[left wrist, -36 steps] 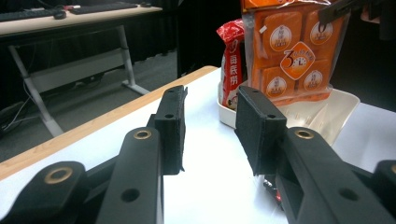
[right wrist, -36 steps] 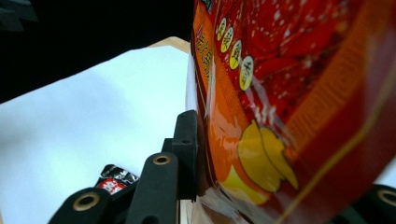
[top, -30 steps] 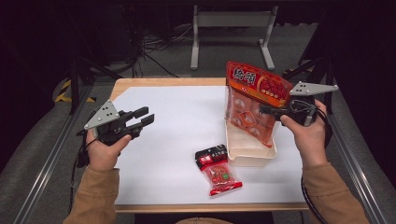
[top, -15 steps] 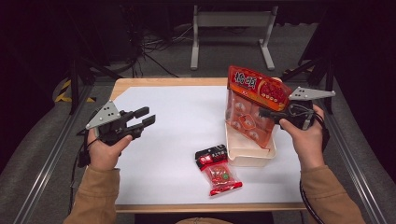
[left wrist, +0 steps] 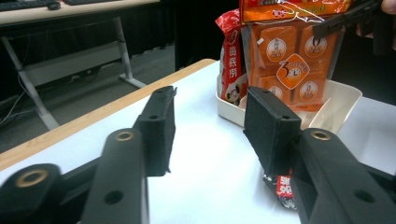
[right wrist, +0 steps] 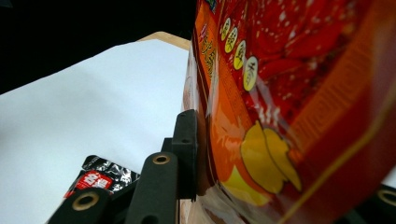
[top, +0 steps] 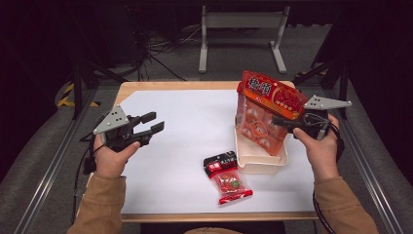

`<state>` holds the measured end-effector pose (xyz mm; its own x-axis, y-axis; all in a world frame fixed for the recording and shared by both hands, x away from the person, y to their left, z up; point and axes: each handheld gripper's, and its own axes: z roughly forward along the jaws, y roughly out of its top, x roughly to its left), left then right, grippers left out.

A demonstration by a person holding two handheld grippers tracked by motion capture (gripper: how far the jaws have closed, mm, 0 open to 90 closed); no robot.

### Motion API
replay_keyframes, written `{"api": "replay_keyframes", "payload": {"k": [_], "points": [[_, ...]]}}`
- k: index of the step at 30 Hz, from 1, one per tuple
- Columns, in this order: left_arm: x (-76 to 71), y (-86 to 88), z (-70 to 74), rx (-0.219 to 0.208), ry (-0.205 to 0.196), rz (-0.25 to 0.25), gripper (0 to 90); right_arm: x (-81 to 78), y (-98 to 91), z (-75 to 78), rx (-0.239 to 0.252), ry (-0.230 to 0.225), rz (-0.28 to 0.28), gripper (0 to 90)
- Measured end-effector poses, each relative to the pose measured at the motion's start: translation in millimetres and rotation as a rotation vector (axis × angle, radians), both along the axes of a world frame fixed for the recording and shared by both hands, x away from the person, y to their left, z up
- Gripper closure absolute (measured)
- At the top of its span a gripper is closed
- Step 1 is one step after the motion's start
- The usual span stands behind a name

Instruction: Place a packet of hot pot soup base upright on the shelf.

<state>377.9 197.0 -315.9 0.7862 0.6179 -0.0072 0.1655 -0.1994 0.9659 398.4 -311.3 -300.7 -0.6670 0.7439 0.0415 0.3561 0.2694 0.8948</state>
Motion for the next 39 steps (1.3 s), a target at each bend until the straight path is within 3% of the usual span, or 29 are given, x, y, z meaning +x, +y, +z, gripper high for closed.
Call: {"api": "replay_keyframes", "payload": {"k": [6, 24, 27, 39], "points": [[0.3, 0.0, -0.4, -0.003, 0.002, 0.0, 50.6, -2.8, 1.2, -2.8, -0.015, -0.008, -0.021, 70.7], [3.9, -4.4, -3.0, 0.003, 0.011, -0.014, 45.3, -1.6, 7.2, -17.5, -0.037, 0.004, -0.004, 70.6], [5.1, -4.9, -4.0, 0.001, 0.008, -0.017, 44.0, 0.6, 14.8, -27.7, -0.074, 0.007, 0.007, 70.5], [9.1, -9.2, -7.7, 0.008, 0.027, -0.031, 39.4, -0.2, 11.9, -39.3, -0.078, 0.003, -0.007, 70.5]]}}
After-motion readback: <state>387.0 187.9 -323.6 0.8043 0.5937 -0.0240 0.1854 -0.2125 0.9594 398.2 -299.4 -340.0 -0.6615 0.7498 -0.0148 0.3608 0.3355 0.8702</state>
